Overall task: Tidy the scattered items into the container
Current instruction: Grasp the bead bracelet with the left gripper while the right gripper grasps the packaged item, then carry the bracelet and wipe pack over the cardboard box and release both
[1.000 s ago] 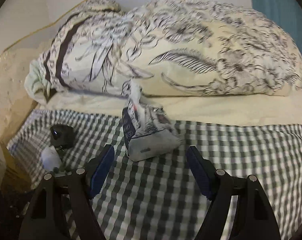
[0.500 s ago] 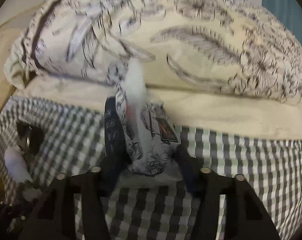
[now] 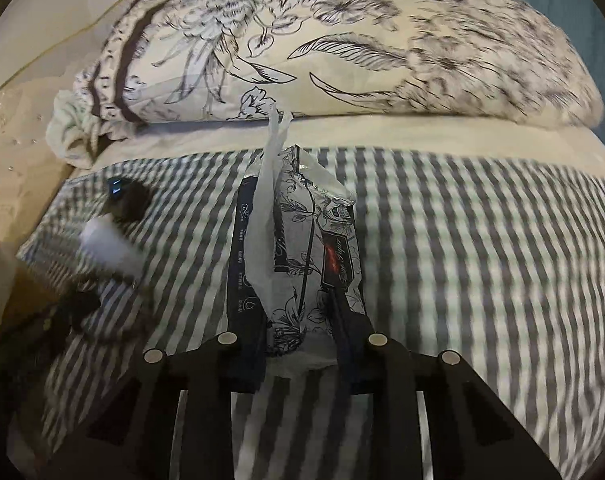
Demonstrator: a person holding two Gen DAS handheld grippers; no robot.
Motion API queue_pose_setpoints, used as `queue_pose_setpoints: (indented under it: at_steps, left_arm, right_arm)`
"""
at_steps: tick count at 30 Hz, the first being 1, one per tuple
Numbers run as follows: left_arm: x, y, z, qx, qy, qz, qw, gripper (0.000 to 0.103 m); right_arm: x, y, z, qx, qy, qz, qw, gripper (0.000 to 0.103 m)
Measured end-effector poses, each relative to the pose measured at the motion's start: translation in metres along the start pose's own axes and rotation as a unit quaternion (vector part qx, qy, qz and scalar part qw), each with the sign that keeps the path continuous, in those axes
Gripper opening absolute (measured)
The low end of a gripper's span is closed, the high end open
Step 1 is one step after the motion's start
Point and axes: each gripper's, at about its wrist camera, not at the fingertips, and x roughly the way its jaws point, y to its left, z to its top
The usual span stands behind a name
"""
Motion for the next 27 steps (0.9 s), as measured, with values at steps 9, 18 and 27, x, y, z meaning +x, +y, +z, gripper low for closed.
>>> queue_pose_setpoints:
  at_steps: [9, 18, 27]
  left_arm:
    - [-0.073, -0.002, -0.018, 0.015, -0.029, -0.015, 0.9994, 0.011]
    - [-0.16, 0.006, -0.026, 0.029, -0.077, -0.038, 0.9959, 0.011]
    - [-0.243, 0.027, -0.035, 0.043, -0.134, -0.033, 0.9895, 0.011]
  right_arm:
    - [-0.088, 0.007, -0.04, 0.026, -0.026, 0.034, 0.999, 0.027]
    - [-0.172, 0.042, -0.054, 0.008, -0.08, 0.051, 0.995, 0.027]
    - [-0.248, 0.089, -0.063, -0.024, -0.134, 0.072, 0.988, 0.027]
